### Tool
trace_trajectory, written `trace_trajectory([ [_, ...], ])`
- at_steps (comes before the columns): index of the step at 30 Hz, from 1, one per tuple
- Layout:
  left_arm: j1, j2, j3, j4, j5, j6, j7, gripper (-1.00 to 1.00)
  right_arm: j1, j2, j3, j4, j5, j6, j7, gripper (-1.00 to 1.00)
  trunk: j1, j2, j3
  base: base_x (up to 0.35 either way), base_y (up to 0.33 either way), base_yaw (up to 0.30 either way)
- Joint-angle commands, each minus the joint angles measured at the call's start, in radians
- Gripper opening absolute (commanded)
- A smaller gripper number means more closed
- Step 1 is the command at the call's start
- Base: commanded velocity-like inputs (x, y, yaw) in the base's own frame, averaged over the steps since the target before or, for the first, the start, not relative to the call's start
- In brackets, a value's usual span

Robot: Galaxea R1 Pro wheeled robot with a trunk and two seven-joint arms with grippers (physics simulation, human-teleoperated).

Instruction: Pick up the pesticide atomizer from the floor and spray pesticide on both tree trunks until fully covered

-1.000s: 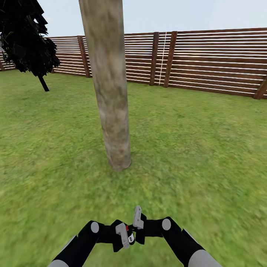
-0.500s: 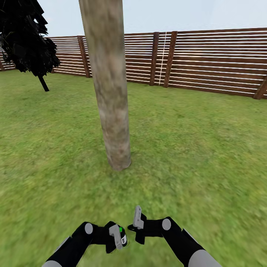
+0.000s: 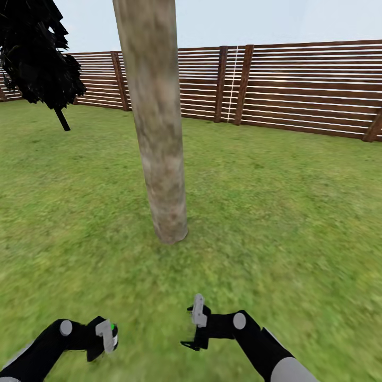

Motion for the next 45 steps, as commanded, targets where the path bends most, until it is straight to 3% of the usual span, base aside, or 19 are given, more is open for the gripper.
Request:
trace_trajectory([
  [1, 0.000, 0.002, 0.062, -0.001, 0.004, 0.001, 0.002, -1.00, 0.000, -0.005, -0.002, 0.001, 0.000, -0.001, -0.003, 1.00, 0.000, 0.000, 0.000, 0.000, 0.000, 0.000],
  [3, -0.001, -0.004, 0.221, -0.002, 0.005, 0.002, 0.004, -1.00, 0.000, -0.054, -0.013, 0.002, -0.005, -0.001, -0.025, 1.00, 0.000, 0.000, 0.000, 0.000, 0.000, 0.000],
  [4, -0.001, -0.008, 0.281, -0.003, 0.007, 0.003, 0.010, -1.00, 0.001, -0.081, -0.045, 0.006, -0.007, -0.001, -0.062, 1.00, 0.000, 0.000, 0.000, 0.000, 0.000, 0.000],
  [5, -0.001, -0.018, 0.329, -0.003, 0.013, 0.005, 0.030, -1.00, 0.002, -0.110, -0.109, 0.027, -0.009, -0.001, -0.110, 1.00, 0.000, 0.000, 0.000, 0.000, 0.000, 0.000],
  [6, -0.001, -0.038, 0.365, -0.003, 0.021, 0.007, 0.067, -1.00, 0.002, -0.134, -0.199, 0.070, -0.010, -0.001, -0.158, 1.00, 0.000, 0.000, 0.000, 0.000, 0.000, 0.000],
  [8, -0.001, -0.093, 0.395, 0.000, 0.032, 0.022, 0.189, -1.00, 0.003, -0.170, -0.426, 0.161, -0.010, -0.002, -0.225, 1.00, 0.000, 0.000, 0.000, 0.000, 0.000, 0.000],
  [10, -0.002, -0.164, 0.401, 0.009, 0.035, 0.072, 0.326, -1.00, 0.003, -0.216, -0.633, 0.220, -0.009, -0.004, -0.254, 1.00, 0.000, 0.000, 0.000, 0.000, 0.000, 0.000],
  [11, -0.006, -0.196, 0.401, 0.022, 0.036, 0.124, 0.383, -1.00, 0.004, -0.233, -0.703, 0.236, -0.009, -0.004, -0.263, 1.00, 0.000, 0.000, 0.000, 0.000, 0.000, 0.000],
  [12, -0.013, -0.232, 0.401, 0.058, 0.038, 0.221, 0.458, -1.00, 0.005, -0.243, -0.767, 0.249, -0.009, -0.005, -0.302, 1.00, 0.000, 0.000, 0.000, 0.000, 0.000, 0.000],
  [13, -0.015, -0.256, 0.400, 0.092, 0.039, 0.288, 0.510, -1.00, 0.008, -0.247, -0.794, 0.253, -0.009, -0.006, -0.367, 1.00, 0.000, 0.000, 0.000, 0.000, 0.000, 0.000],
  [14, -0.025, -0.279, 0.400, 0.116, 0.041, 0.330, 0.553, -1.00, 0.022, -0.249, -0.810, 0.257, -0.010, -0.009, -0.466, 1.00, 0.000, 0.000, 0.000, 0.000, 0.000, 0.000],
  [16, -0.065, -0.299, 0.406, 0.144, 0.049, 0.376, 0.594, -1.00, 0.066, -0.247, -0.822, 0.278, -0.011, -0.046, -0.644, 1.00, 0.000, 0.000, 0.000, 0.000, 0.000, 0.000],
  [18, -0.096, -0.306, 0.412, 0.166, 0.064, 0.474, 0.604, -1.00, 0.092, -0.244, -0.825, 0.328, -0.012, -0.123, -0.718, 1.00, 0.000, 0.000, 0.000, 0.000, 0.000, 0.000],
  [19, -0.109, -0.307, 0.412, 0.160, 0.076, 0.563, 0.602, -1.00, 0.100, -0.245, -0.826, 0.383, -0.012, -0.166, -0.735, 1.00, 0.000, 0.000, 0.000, 0.000, 0.000, 0.000],
  [27, -0.104, -0.306, 0.416, 0.013, 0.096, 0.676, 0.600, -1.00, 0.112, -0.236, -0.826, 0.440, -0.014, -0.189, -0.745, 1.00, 0.000, 0.000, 0.000, 0.124, -0.012, 0.000],
  [31, -0.105, -0.305, 0.415, 0.005, 0.095, 0.688, 0.602, -1.00, 0.112, -0.236, -0.827, 0.494, -0.014, -0.189, -0.745, 1.00, 0.000, 0.000, 0.000, 0.305, -0.117, 0.000],
  [39, -0.105, -0.304, 0.416, -0.017, 0.101, 0.686, 0.607, -1.00, 0.112, -0.236, -0.827, 0.507, -0.013, -0.190, -0.747, 1.00, 0.000, 0.000, 0.000, 0.287, -0.154, -0.084],
  [45, -0.105, -0.304, 0.409, -0.029, 0.161, 0.690, 0.598, -1.00, 0.112, -0.237, -0.827, 0.505, -0.013, -0.190, -0.747, 1.00, 0.000, 0.000, 0.000, 0.267, -0.021, -0.259],
])
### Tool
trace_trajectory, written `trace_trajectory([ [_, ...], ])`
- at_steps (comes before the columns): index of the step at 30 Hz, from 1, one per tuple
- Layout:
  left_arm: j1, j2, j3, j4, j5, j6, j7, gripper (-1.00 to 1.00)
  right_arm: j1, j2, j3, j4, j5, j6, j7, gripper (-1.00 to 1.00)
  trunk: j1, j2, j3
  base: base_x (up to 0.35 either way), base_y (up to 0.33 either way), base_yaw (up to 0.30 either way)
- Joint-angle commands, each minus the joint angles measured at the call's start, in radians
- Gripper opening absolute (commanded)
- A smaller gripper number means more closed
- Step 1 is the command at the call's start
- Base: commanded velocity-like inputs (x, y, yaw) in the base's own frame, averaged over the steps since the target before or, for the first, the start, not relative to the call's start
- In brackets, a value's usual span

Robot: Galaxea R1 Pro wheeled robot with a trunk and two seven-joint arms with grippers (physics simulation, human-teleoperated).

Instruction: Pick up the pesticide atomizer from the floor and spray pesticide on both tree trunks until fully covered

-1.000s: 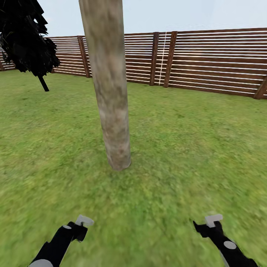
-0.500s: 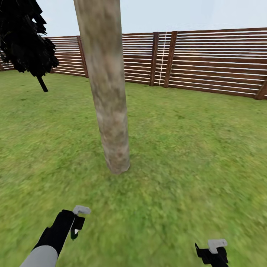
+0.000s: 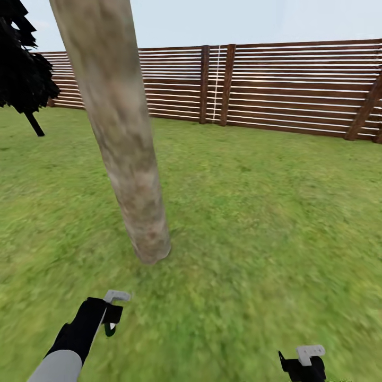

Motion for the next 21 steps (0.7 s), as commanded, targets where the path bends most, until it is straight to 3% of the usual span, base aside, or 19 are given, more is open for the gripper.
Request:
trace_trajectory([
  [1, 0.000, -0.001, -0.002, 0.000, 0.001, 0.001, -0.001, -1.00, 0.000, 0.000, 0.000, 0.000, 0.000, 0.000, 0.000, 1.00, 0.000, 0.000, 0.000, 0.077, -0.001, -0.265],
  [8, -0.012, -0.002, -0.002, -0.002, 0.002, 0.027, 0.002, -1.00, 0.000, 0.000, 0.000, 0.000, 0.000, 0.000, 0.000, 1.00, 0.000, 0.000, 0.000, 0.011, 0.000, -0.265],
  [11, -0.013, -0.004, -0.003, -0.075, 0.003, 0.044, 0.003, -1.00, 0.000, 0.000, 0.000, 0.000, 0.000, 0.000, 0.001, 1.00, 0.000, 0.000, 0.000, 0.000, 0.000, -0.178],
  [13, -0.051, -0.018, -0.008, -0.118, 0.004, 0.064, 0.001, -1.00, 0.000, 0.000, 0.001, 0.001, 0.000, 0.000, 0.001, 1.00, 0.000, 0.000, 0.000, 0.000, 0.000, -0.012],
  [18, -0.110, -0.079, -0.011, -0.119, 0.004, 0.072, -0.002, -1.00, 0.000, -0.001, 0.000, 0.000, 0.001, 0.000, 0.001, 1.00, 0.000, 0.000, 0.000, 0.000, 0.000, 0.000],
  [21, -0.120, -0.068, -0.006, -0.121, 0.003, 0.074, -0.004, -1.00, 0.000, -0.002, 0.001, 0.000, 0.001, 0.000, 0.001, 1.00, 0.000, 0.000, 0.000, 0.000, 0.000, 0.000],
])
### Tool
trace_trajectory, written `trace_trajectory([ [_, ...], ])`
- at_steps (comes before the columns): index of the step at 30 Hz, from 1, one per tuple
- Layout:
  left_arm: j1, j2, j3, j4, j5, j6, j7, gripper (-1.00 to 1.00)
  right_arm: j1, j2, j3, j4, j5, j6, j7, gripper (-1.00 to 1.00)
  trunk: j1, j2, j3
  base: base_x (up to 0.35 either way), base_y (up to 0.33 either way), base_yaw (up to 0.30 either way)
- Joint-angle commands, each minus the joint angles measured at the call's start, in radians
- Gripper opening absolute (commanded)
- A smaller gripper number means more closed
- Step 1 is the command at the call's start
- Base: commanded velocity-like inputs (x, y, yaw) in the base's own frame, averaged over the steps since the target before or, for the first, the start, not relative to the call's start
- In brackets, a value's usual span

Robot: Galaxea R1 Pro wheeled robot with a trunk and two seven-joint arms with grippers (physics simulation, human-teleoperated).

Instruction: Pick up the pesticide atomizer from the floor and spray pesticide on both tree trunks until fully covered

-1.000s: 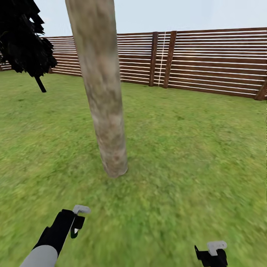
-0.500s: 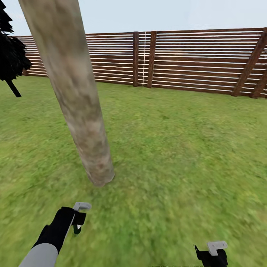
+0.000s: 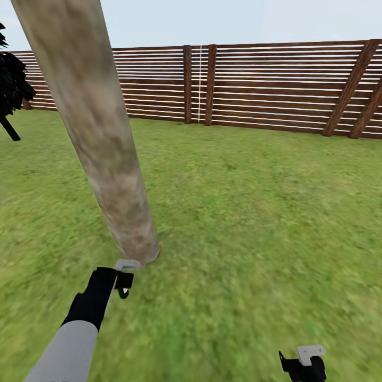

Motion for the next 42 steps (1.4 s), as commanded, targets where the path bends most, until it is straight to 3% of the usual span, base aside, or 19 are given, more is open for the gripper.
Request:
trace_trajectory([
  [1, -0.001, 0.010, 0.002, -0.003, 0.001, 0.001, 0.000, -1.00, 0.000, 0.000, -0.001, -0.001, 0.000, 0.000, 0.000, 1.00, 0.000, 0.000, 0.000, 0.000, 0.000, 0.000],
  [3, 0.001, 0.089, 0.007, -0.017, 0.004, 0.001, -0.009, -1.00, 0.000, 0.000, 0.000, -0.001, 0.000, 0.000, 0.000, 1.00, 0.000, 0.000, 0.000, 0.000, 0.000, 0.000],
  [6, 0.002, 0.111, 0.008, -0.019, 0.002, 0.000, -0.067, -1.00, 0.000, 0.000, -0.001, -0.002, 0.000, 0.000, 0.000, 1.00, 0.000, 0.000, 0.000, 0.000, 0.000, 0.000],
  [9, -0.007, 0.092, 0.002, -0.019, 0.004, 0.000, -0.093, -1.00, 0.000, 0.000, 0.000, -0.002, 0.000, 0.000, 0.000, 1.00, 0.000, 0.000, 0.000, 0.000, 0.000, 0.000],
  [11, -0.044, 0.051, -0.001, -0.019, 0.002, 0.000, -0.094, -1.00, 0.000, 0.000, 0.000, -0.002, 0.000, 0.000, 0.000, 1.00, 0.000, 0.000, 0.000, 0.000, 0.000, 0.000],
  [13, -0.077, 0.034, -0.003, -0.019, 0.004, 0.026, -0.095, -1.00, 0.000, 0.001, 0.000, -0.002, 0.000, 0.000, 0.000, 1.00, 0.000, 0.000, 0.000, 0.000, 0.000, 0.000],
  [19, -0.091, 0.052, 0.000, -0.020, 0.001, 0.047, -0.096, -1.00, 0.000, 0.001, 0.000, 0.000, 0.000, 0.000, 0.000, 1.00, 0.000, 0.000, 0.000, 0.034, 0.000, 0.174],
  [27, -0.090, 0.045, -0.007, -0.022, 0.003, 0.045, -0.095, -1.00, 0.000, 0.001, 0.000, -0.001, 0.000, 0.000, 0.000, 1.00, 0.000, 0.000, 0.000, 0.247, -0.071, 0.020],
  [32, -0.103, 0.036, -0.006, -0.073, 0.003, 0.052, -0.096, -1.00, 0.000, 0.001, 0.000, -0.002, 0.000, 0.000, 0.000, 1.00, 0.000, 0.000, 0.000, 0.010, -0.015, 0.185],
  [36, -0.108, 0.050, -0.007, -0.077, 0.004, 0.059, -0.099, -1.00, 0.000, 0.000, 0.000, -0.002, 0.000, 0.000, -0.001, 1.00, 0.000, 0.000, 0.000, 0.000, 0.000, 0.174],
  [40, -0.153, 0.009, -0.009, -0.079, 0.001, 0.077, -0.115, -1.00, 0.000, -0.004, 0.000, -0.002, 0.001, 0.000, 0.000, 1.00, 0.000, 0.000, 0.000, 0.000, 0.000, 0.001],
  [41, -0.172, 0.022, -0.021, -0.102, -0.001, 0.135, -0.117, -1.00, 0.000, -0.005, 0.000, 0.000, 0.002, 0.000, 0.000, 1.00, 0.000, 0.000, 0.000, 0.000, 0.000, 0.000],
  [42, -0.173, 0.044, -0.023, -0.112, -0.001, 0.141, -0.118, -1.00, 0.000, -0.005, 0.000, 0.000, 0.001, 0.000, -0.001, 1.00, 0.000, 0.000, 0.000, 0.000, 0.000, 0.000],
])
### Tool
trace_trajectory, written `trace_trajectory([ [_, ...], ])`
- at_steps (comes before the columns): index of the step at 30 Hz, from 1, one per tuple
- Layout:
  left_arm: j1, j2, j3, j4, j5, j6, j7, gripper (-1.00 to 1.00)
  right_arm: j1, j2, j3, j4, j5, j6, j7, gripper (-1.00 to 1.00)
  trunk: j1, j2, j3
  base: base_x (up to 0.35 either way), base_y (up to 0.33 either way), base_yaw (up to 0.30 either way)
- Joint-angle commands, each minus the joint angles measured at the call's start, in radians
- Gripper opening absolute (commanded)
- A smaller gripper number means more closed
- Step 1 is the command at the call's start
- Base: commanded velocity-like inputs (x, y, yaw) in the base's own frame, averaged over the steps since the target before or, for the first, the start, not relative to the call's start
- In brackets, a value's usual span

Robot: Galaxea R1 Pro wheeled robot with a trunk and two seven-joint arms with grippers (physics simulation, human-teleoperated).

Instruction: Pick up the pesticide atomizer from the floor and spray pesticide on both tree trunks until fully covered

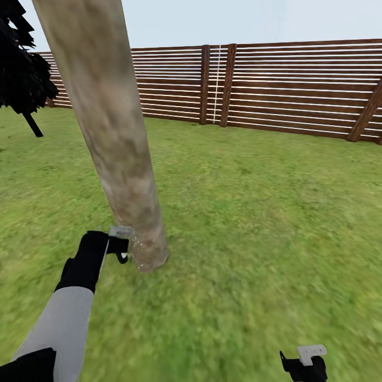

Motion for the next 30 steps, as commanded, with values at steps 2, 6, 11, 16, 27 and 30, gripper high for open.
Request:
trace_trajectory([
  [2, 0.004, 0.076, 0.000, -0.005, 0.014, 0.006, -0.021, -1.00, 0.000, 0.001, 0.000, 0.000, 0.000, 0.000, -0.001, 1.00, 0.000, 0.000, 0.000, 0.000, 0.000, 0.000],
  [6, 0.012, 0.101, -0.028, -0.011, 0.011, 0.014, -0.066, -1.00, 0.000, 0.004, 0.000, 0.000, -0.001, 0.001, 0.000, 1.00, 0.000, 0.000, 0.000, 0.005, -0.008, 0.003],
  [11, 0.011, 0.088, -0.075, -0.028, 0.013, 0.039, -0.068, -1.00, 0.000, 0.006, 0.001, 0.001, -0.001, 0.001, 0.000, 1.00, 0.000, 0.000, 0.000, 0.123, -0.193, 0.201],
  [16, 0.007, 0.086, -0.078, -0.052, 0.014, 0.041, -0.069, -1.00, 0.000, 0.006, 0.000, 0.000, -0.001, 0.000, -0.001, 1.00, 0.000, 0.000, 0.000, 0.070, -0.253, 0.137],
  [27, 0.000, 0.086, -0.077, -0.053, 0.014, 0.068, -0.069, -1.00, 0.000, -0.001, 0.000, 0.000, 0.000, 0.000, -0.001, 1.00, 0.000, 0.000, 0.000, -0.095, -0.237, 0.001],
  [30, 0.001, 0.083, -0.078, -0.052, 0.014, 0.068, -0.069, -1.00, 0.000, 0.000, 0.000, 0.000, 0.000, 0.000, -0.001, 1.00, 0.000, 0.000, 0.000, 0.193, -0.219, 0.000],
])
